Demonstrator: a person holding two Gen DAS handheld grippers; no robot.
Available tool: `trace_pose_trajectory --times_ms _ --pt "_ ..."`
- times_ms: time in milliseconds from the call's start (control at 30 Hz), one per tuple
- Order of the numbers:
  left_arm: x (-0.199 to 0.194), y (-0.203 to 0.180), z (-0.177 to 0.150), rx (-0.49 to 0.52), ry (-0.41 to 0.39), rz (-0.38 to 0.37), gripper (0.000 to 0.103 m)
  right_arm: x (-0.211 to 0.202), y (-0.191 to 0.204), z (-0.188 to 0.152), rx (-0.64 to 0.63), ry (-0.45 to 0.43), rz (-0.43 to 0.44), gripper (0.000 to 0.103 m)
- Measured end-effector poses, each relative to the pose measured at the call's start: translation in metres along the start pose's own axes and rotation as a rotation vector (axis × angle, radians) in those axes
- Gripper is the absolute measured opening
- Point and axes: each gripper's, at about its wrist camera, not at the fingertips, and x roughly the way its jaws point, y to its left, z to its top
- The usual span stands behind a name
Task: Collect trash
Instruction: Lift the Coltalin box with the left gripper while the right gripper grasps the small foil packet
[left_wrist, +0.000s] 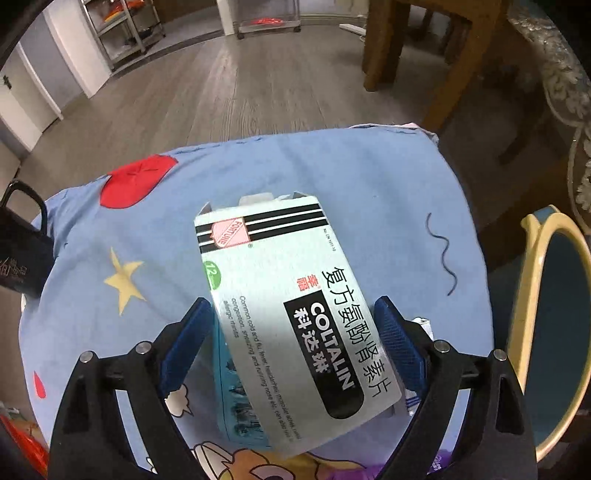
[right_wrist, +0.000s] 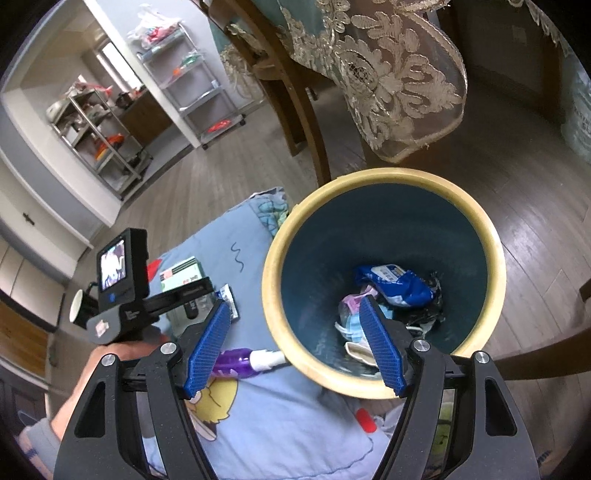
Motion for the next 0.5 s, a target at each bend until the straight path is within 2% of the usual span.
trace_pose_trajectory --times_ms 33,133,333,500 --pt "-0.001 0.0 0.0 -0.001 -0.005 -0.006 0.077 0.0 0.0 0.0 0.001 -0.001 -0.001 0.073" --pt "-0.01 0.005 -0.002 -0.007 -0.024 -0.018 0.071 0.001 0.0 0.0 0.005 -0.002 0.005 0.073" --pt "-0.032 0.029 -0.009 -0.049 -0.063 -0.069 0.067 0.006 0.004 -0.002 -0.013 0.006 0.011 0.073" --pt "-0.066 0.052 -0.016 -0.069 -0.108 -0.121 0.067 0.008 0.014 -0.004 -0.06 0.008 0.028 0.073"
